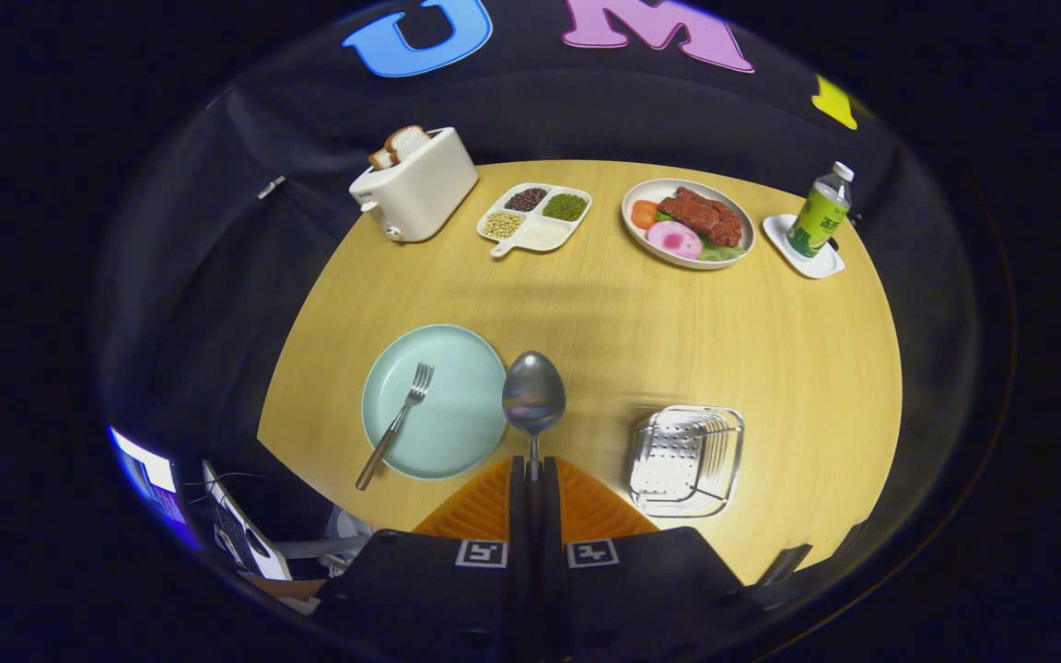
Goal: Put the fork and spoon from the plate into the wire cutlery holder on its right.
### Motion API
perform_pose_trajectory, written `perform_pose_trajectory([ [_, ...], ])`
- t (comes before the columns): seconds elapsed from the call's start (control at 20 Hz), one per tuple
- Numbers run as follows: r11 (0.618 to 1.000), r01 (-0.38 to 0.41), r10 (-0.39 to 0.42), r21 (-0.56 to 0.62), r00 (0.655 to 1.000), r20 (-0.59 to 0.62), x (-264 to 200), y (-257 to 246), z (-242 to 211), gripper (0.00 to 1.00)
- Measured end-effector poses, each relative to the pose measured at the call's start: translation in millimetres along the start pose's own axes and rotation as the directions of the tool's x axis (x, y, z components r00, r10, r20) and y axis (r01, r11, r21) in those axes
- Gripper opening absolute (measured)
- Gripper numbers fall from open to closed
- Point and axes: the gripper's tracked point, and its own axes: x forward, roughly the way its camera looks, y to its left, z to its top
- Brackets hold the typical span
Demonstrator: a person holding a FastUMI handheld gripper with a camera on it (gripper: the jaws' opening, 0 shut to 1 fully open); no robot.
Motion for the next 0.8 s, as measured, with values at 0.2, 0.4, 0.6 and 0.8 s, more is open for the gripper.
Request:
perform_pose_trajectory([
  [0.2,1.0,0.027,-0.026,0.013,0.998,-0.048,-17.9,-54.3,-12.5,0.09],
  [0.4,0.999,0.035,-0.036,-0.004,0.991,-0.127,-12.3,-88.4,-34.1,0.09],
  [0.6,1.0,0.013,-0.013,-0.002,0.975,-0.223,9.4,-96.8,-50.8,0.09],
  [0.8,1.0,0.028,-0.029,-0.008,0.966,-0.256,29.6,-104.0,-46.2,0.09],
])
